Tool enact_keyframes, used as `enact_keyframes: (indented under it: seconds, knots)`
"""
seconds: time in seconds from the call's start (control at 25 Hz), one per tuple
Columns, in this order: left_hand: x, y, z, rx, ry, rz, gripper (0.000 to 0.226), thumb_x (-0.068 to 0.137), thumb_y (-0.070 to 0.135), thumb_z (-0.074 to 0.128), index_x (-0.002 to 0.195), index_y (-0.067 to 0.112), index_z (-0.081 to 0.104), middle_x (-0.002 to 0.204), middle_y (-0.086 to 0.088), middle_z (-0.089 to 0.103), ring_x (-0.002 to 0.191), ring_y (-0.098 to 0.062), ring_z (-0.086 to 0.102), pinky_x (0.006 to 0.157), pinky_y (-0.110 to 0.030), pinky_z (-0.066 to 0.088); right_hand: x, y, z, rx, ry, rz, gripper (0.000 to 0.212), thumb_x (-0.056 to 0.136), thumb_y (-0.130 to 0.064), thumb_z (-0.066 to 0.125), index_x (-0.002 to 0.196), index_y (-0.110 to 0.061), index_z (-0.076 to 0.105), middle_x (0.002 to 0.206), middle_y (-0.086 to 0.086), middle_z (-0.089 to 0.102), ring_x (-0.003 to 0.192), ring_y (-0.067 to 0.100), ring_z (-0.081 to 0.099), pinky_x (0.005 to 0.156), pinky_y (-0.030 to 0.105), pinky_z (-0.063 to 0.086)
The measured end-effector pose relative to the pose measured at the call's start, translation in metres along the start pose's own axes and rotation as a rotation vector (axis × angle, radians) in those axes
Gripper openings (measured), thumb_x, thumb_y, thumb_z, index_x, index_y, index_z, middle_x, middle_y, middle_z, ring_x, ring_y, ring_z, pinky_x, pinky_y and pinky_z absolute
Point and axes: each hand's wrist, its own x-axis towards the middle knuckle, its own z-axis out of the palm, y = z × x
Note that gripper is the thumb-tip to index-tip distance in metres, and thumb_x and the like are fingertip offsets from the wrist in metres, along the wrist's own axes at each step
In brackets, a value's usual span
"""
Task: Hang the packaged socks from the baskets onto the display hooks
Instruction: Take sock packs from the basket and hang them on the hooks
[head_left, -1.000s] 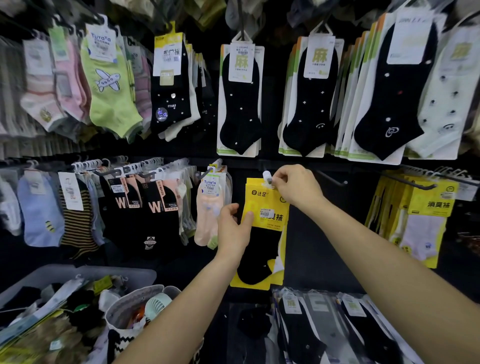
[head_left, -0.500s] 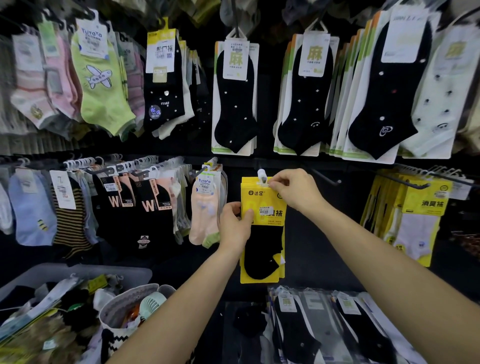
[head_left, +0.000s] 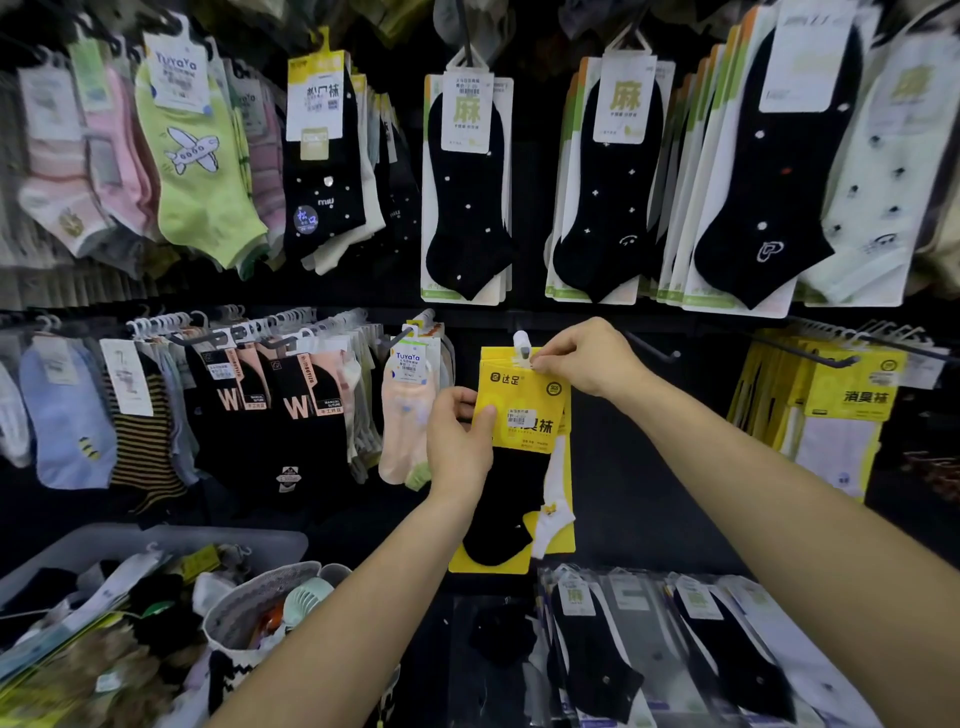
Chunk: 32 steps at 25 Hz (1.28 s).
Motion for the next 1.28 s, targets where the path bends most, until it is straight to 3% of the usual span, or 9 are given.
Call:
enact_keyframes:
  seconds: [0.12,0.24,0.32,0.52,0.64,0.72,0.88,1.04,1.28]
  knots:
    - [-0.001,0.005,-0.004,-0.056,-0.027,-0.014,0.008,0.088,0.01,0.061,0.088,0.013,0.054,0.077,0.004,0.056,0.071,-0.008,0.053,0.06,-0.007,0.043,0.0,-0.002,-0.006,0.045,-0.013,0.0,0.009,0.084,-0.024,0.068,0.089,-0.019,0.074,0.087,-0.005,0.067,0.086,0.012,0.062,0.067,0.021,0.048]
    - [-0.004,0.012,-0.006,-0.148,-0.131,-0.092,0.004,0.09,0.009,0.058,0.09,0.009,0.054,0.093,-0.019,0.066,0.088,-0.032,0.062,0.082,-0.041,0.051,-0.001,-0.007,-0.01,0.042,-0.002,-0.033,0.01,0.088,-0.023,0.063,0.089,-0.018,0.072,0.086,-0.007,0.064,0.088,0.012,0.06,0.07,0.023,0.047]
    - [-0.007,0.017,-0.008,-0.19,-0.18,-0.12,0.003,0.091,0.008,0.057,0.089,0.01,0.055,0.098,-0.025,0.066,0.089,-0.035,0.063,0.084,-0.048,0.051,-0.001,-0.011,-0.015,0.037,0.011,-0.063,0.015,0.091,-0.025,0.058,0.092,-0.018,0.071,0.083,-0.008,0.061,0.083,0.011,0.057,0.068,0.023,0.045]
    - [-0.015,0.024,-0.013,-0.231,-0.258,-0.102,0.011,0.09,0.007,0.058,0.084,0.015,0.055,0.081,-0.008,0.067,0.075,-0.021,0.062,0.061,-0.03,0.05,-0.008,-0.022,-0.029,0.047,-0.138,-0.072,0.029,0.094,-0.031,0.052,0.09,-0.011,0.073,0.076,0.001,0.064,0.065,0.009,0.052,0.064,0.024,0.043]
    - [-0.018,0.026,-0.016,-0.25,-0.247,-0.115,0.014,0.09,0.005,0.057,0.081,0.015,0.053,0.08,-0.007,0.066,0.075,-0.022,0.062,0.067,-0.034,0.051,-0.019,-0.023,-0.042,0.061,-0.18,-0.092,0.03,0.093,-0.038,0.052,0.086,-0.016,0.072,0.078,-0.004,0.069,0.065,0.004,0.058,0.064,0.019,0.042]
    - [-0.019,0.026,-0.016,-0.247,-0.244,-0.116,0.015,0.09,0.004,0.057,0.081,0.015,0.053,0.08,-0.008,0.066,0.077,-0.023,0.061,0.068,-0.035,0.05,-0.025,-0.021,-0.047,0.028,-0.201,-0.128,0.017,0.088,-0.033,0.061,0.083,-0.021,0.072,0.078,-0.006,0.07,0.069,0.005,0.06,0.067,0.02,0.045]
    - [-0.026,0.025,-0.014,-0.225,-0.269,-0.113,0.015,0.09,0.006,0.057,0.081,0.017,0.053,0.08,-0.008,0.064,0.075,-0.02,0.059,0.061,-0.031,0.048,-0.031,-0.019,-0.041,0.06,-0.139,-0.134,0.011,0.086,-0.022,0.066,0.076,-0.026,0.069,0.076,-0.004,0.07,0.074,0.009,0.06,0.077,0.03,0.052]
    - [-0.03,0.023,-0.014,-0.183,-0.264,-0.101,0.013,0.091,0.007,0.056,0.082,0.017,0.052,0.091,-0.019,0.065,0.079,-0.026,0.059,0.074,-0.048,0.051,-0.034,-0.015,-0.038,-0.011,-0.083,-0.124,0.012,0.086,-0.023,0.065,0.074,-0.026,0.067,0.078,-0.004,0.068,0.082,0.013,0.064,0.082,0.035,0.054]
    - [-0.027,0.021,-0.015,-0.193,-0.269,-0.137,0.01,0.09,0.008,0.058,0.085,0.016,0.054,0.094,-0.017,0.065,0.083,-0.025,0.06,0.077,-0.048,0.051,-0.028,-0.012,-0.036,-0.148,-0.069,-0.128,0.011,0.087,-0.027,0.064,0.075,-0.028,0.065,0.084,-0.005,0.066,0.08,0.01,0.061,0.067,0.024,0.051]
